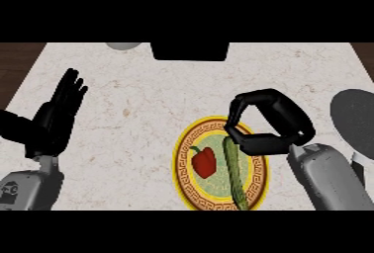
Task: Pick the bell pepper from the plate and place it in the pan
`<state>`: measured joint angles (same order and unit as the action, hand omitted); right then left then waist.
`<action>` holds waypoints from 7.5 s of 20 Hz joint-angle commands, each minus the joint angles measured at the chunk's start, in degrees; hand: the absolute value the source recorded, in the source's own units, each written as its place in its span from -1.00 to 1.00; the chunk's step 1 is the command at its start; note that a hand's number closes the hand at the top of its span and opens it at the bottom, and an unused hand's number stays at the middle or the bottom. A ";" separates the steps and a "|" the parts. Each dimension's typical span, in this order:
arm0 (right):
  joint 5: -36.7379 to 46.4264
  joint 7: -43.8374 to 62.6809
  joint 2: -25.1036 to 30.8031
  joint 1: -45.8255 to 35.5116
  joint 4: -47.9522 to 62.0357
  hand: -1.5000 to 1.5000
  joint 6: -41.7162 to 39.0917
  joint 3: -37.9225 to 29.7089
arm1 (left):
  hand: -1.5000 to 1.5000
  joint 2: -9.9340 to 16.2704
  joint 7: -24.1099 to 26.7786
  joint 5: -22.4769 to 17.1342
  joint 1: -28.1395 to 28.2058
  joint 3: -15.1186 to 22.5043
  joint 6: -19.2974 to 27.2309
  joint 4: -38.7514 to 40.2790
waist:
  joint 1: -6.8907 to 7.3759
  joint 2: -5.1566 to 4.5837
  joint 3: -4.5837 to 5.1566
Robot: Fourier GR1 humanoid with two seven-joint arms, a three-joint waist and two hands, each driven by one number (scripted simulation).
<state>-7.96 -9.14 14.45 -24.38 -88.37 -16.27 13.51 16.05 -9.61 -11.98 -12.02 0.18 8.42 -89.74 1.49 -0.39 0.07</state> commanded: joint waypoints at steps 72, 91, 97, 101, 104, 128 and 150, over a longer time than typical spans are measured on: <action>79.46 5.67 -9.03 -7.75 9.71 -1.00 -21.88 24.70 | 0.00 -5.11 -3.76 4.80 5.71 -4.40 -4.90 -4.25 | -1.17 0.42 -0.07; 81.59 -2.48 -14.42 -8.95 29.74 1.00 -4.17 26.03 | 0.00 -7.00 -6.27 5.57 2.95 -4.84 -4.97 -3.87 | -0.79 0.27 -0.08; 79.81 -3.13 -14.43 -8.46 28.96 1.00 -1.87 26.56 | 0.00 -7.49 -2.62 6.48 6.03 -5.27 -5.54 -3.91 | -1.08 0.37 -0.07; 77.52 -2.06 -14.43 -6.29 25.80 1.00 -3.85 27.69 | 0.00 -6.92 -2.54 5.67 3.82 -6.60 -6.10 -1.20 | -1.32 0.41 -0.06; 76.62 -5.78 -14.42 -9.97 31.51 1.00 1.81 22.86 | 0.00 -6.98 -6.19 6.54 2.41 -5.40 -5.42 -2.55 | -1.19 0.32 -0.08; 88.63 61.41 -1.75 -26.75 21.90 1.00 6.02 -15.48 | 0.00 -8.04 -5.64 6.90 4.08 -5.07 -4.98 -4.69 | -1.18 0.46 -0.07; 72.92 36.72 18.64 -6.55 29.42 1.00 29.84 -38.06 | 0.00 -7.38 -2.44 7.36 3.20 -6.54 -6.37 -1.40 | -1.17 0.17 -0.12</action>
<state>69.12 34.87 29.24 -32.02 -66.50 9.45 -20.28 9.59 -13.51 -5.95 -8.83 -7.46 1.61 -91.62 0.02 -0.08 -0.04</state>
